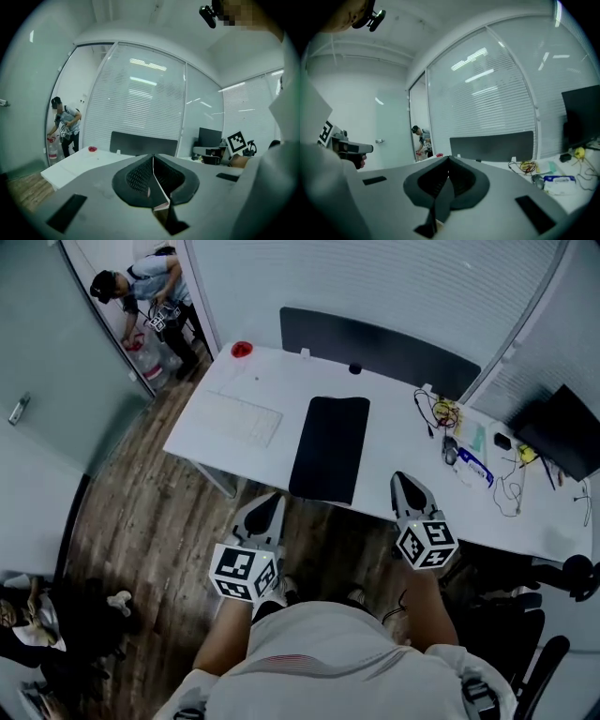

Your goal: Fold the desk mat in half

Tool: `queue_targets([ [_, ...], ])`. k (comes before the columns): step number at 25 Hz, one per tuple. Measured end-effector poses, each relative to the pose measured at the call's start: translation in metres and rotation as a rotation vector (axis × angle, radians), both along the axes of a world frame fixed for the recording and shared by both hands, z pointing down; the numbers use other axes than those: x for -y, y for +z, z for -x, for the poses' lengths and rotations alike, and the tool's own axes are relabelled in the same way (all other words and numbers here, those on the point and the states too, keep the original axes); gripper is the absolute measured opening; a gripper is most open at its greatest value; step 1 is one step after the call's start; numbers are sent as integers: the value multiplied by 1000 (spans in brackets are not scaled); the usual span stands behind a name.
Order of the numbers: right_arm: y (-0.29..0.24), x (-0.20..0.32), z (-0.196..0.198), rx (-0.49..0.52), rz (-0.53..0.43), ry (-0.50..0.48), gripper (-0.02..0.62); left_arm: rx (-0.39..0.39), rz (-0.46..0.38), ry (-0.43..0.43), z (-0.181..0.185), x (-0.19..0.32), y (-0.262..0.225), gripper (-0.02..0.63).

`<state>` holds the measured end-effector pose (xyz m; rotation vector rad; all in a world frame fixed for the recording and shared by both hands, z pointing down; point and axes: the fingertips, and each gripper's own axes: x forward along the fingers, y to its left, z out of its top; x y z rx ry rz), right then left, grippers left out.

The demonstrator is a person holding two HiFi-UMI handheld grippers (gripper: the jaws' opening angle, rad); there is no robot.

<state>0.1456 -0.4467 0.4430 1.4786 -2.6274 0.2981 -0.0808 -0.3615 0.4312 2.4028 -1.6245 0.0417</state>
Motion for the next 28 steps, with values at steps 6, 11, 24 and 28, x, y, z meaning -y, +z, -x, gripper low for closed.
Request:
queue_targets([
  [6, -51, -15, -59, 12, -102, 43, 51, 4, -72, 40, -50, 11, -31, 15],
  [11, -55, -16, -74, 11, -111, 17, 51, 6, -81, 28, -71, 12, -36, 17],
  [24, -56, -17, -88, 14, -117, -17, 51, 16, -88, 5, -90, 5, -40, 17],
  [28, -55, -20, -92, 8, -114, -18, 51, 15, -92, 12, -96, 4, -41, 17],
])
